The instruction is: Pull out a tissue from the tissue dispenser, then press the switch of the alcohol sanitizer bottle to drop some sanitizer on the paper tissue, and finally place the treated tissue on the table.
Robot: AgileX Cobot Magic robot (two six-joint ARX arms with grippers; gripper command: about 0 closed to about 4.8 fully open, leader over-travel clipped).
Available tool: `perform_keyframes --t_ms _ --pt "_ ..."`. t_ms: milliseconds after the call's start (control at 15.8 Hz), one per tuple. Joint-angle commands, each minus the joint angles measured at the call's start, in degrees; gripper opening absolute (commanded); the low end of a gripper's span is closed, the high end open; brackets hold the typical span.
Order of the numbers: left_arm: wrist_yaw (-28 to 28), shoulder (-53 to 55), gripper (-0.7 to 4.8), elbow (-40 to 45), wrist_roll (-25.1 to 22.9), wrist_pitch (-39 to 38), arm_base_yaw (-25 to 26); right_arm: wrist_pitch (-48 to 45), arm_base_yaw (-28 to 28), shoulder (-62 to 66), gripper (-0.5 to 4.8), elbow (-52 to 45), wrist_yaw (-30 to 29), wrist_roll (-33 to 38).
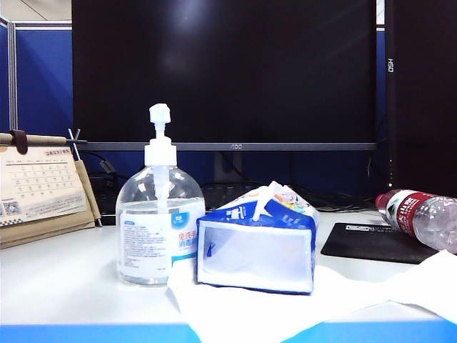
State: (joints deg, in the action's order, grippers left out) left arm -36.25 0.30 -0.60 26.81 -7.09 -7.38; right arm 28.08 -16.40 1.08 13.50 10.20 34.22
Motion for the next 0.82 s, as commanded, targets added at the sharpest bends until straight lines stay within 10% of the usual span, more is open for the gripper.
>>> perform_keyframes --t_ms 63,317,507,824 --pt "-0.37 -0.04 -0.05 -0.26 -0.66 2.08 0.02 -8.48 0.0 -0.9 -0.01 8.2 -0.11 -10.93" --pt "5.4 -0.04 -0.05 -6.23 -3.43 7.43 0.07 -9.35 -0.04 -0.87 -0.01 19.65 -6.71 -27.3" --pt "29.33 -0.04 -0.05 -9.07 -15.74 2.21 0.09 -3.28 -0.07 -0.87 -0.01 15.1 -24.52 -27.15" --pt "20.79 -0.04 -0.05 -1.88 -14.99 2.05 0.07 -27.26 -0.07 -0.55 -0.01 -3.48 -25.2 -19.82"
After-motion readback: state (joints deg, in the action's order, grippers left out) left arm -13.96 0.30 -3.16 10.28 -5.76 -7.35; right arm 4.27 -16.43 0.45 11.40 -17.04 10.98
